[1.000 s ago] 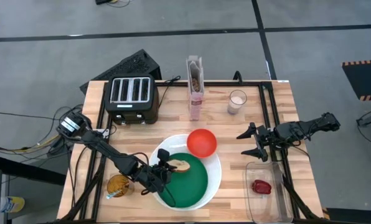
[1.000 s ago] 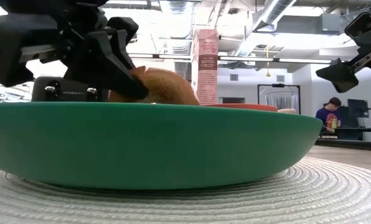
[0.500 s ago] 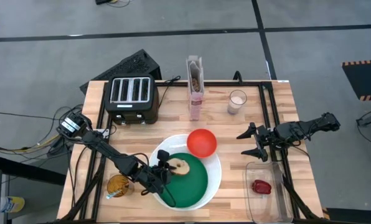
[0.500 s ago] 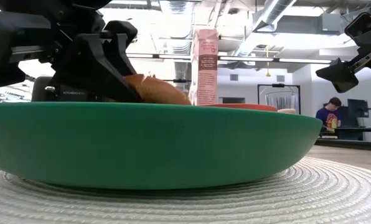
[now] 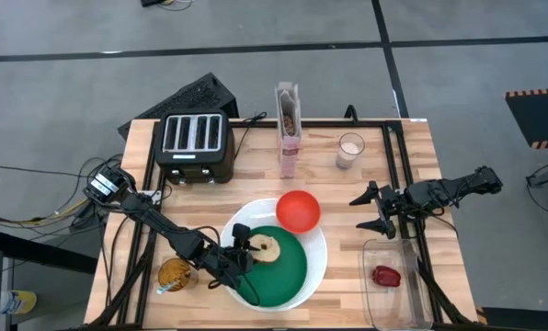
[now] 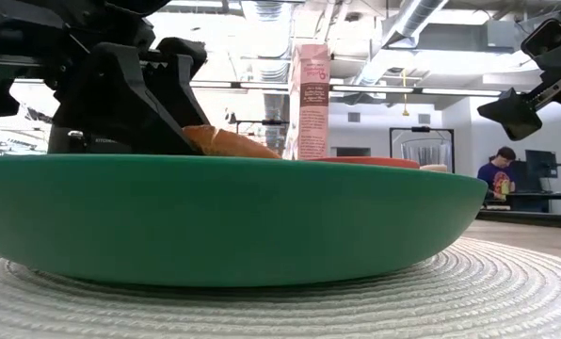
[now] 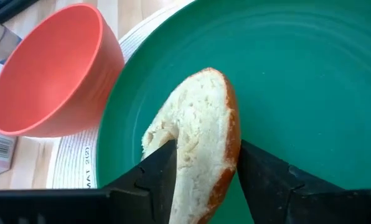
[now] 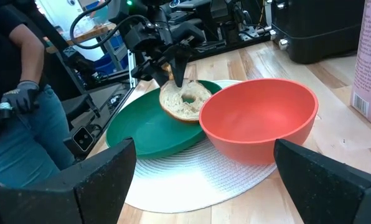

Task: Arrange a breakfast setting
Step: Put the toasted bread from the toaster on the green plate, then put the blue spoon from the yellow glass cup on the table mat to the top left of the green plate

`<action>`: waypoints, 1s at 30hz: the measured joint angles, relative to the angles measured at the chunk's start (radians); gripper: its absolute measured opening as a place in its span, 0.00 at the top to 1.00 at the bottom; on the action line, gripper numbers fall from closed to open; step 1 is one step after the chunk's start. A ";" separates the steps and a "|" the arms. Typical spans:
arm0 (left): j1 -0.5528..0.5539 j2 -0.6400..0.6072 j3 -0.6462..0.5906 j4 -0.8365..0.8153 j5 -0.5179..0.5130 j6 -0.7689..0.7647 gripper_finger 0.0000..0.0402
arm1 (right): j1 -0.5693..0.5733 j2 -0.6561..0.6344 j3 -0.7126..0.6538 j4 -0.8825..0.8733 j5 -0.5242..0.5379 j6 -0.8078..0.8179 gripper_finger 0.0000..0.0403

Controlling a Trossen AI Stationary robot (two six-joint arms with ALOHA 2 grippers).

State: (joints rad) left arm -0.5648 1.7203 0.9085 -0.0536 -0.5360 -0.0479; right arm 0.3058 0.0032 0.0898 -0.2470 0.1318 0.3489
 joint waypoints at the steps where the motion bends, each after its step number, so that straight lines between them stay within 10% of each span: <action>1: 0.000 0.000 0.000 0.000 0.003 -0.001 0.61 | 0.000 0.000 0.000 0.000 0.000 0.000 0.01; 30: 0.047 -0.113 0.246 -0.326 0.003 0.025 0.50 | 0.000 0.000 0.000 0.000 0.000 0.000 0.01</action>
State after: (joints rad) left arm -0.5176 1.6070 1.1545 -0.3797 -0.5332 -0.0224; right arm 0.3058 0.0036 0.0898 -0.2466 0.1318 0.3489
